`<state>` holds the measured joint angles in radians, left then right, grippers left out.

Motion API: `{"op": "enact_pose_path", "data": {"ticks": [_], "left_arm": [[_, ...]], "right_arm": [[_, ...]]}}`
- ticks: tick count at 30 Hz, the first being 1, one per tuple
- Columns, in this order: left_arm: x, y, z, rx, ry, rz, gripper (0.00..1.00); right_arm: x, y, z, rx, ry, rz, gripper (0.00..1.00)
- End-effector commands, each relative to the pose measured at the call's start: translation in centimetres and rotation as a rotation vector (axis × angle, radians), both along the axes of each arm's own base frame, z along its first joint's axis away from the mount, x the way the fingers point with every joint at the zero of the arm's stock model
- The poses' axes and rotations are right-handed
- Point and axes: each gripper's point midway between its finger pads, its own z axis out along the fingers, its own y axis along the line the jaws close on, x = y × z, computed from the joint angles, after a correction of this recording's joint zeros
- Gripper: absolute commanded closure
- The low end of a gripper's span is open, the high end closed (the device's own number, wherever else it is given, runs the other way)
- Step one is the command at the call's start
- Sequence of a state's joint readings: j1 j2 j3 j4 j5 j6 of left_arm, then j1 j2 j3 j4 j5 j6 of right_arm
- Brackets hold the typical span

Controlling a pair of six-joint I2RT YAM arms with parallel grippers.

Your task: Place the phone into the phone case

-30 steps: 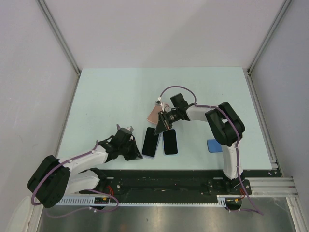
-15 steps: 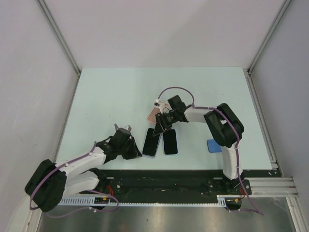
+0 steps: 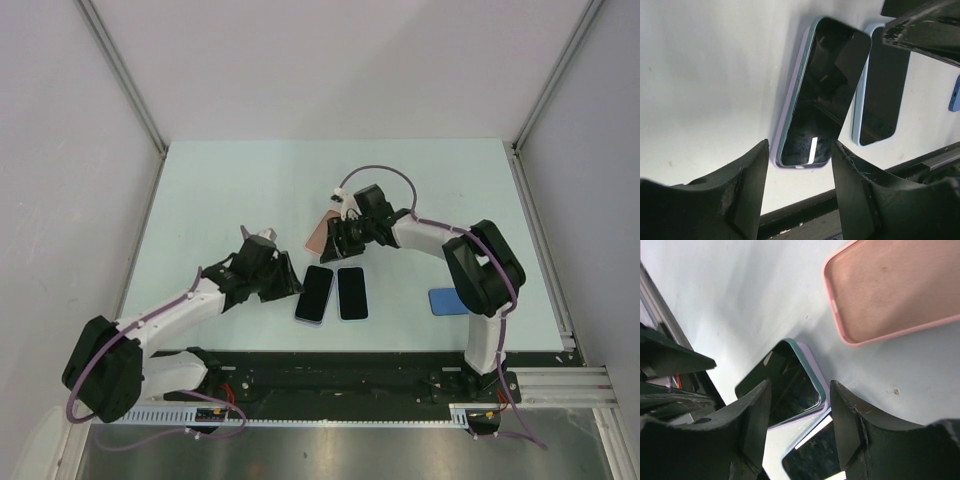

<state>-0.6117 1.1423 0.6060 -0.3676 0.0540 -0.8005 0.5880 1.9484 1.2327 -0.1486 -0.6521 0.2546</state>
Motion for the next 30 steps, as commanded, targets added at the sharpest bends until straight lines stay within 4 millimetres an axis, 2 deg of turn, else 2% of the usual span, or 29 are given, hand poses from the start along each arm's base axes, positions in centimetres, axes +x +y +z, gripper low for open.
{"op": "enact_pose_path", "data": {"ticks": [1,3,7,8,13,14,16,21,30], "left_arm": [[2.3,-0.4,1.3,-0.026,-0.034,-0.012,0.42],[2.8,0.0,1.2,-0.047,-0.018,0.002,0.42],[4.0,1.5,2.3,-0.088,-0.043,0.050,0.41],[4.2,1.8,2.5,-0.090,-0.050,0.056,0.40],[4.9,2.0,3.2,-0.134,-0.052,0.046,0.39],[4.9,2.0,3.2,-0.141,-0.049,0.045,0.39],[4.9,2.1,3.2,-0.159,-0.038,0.039,0.38],[4.9,2.4,2.8,-0.158,-0.027,0.033,0.36],[4.6,1.9,2.6,-0.175,-0.012,-0.008,0.36]], "right_arm": [[2.0,-0.8,3.3,-0.039,-0.037,-0.207,0.45],[2.3,-1.3,3.3,-0.067,0.025,-0.323,0.46],[0.7,-1.6,2.7,-0.165,0.074,-0.431,0.46],[-0.1,-1.1,2.8,-0.179,0.069,-0.433,0.45],[-1.1,-1.6,2.8,-0.255,0.100,-0.619,0.41],[-1.7,-1.0,2.9,-0.256,0.092,-0.617,0.41],[-1.5,-1.2,3.1,-0.276,0.043,-0.669,0.41],[-2.8,-0.8,2.6,-0.292,0.071,-0.753,0.41],[-4.2,-0.4,0.3,-0.358,0.078,-0.797,0.41]]}}
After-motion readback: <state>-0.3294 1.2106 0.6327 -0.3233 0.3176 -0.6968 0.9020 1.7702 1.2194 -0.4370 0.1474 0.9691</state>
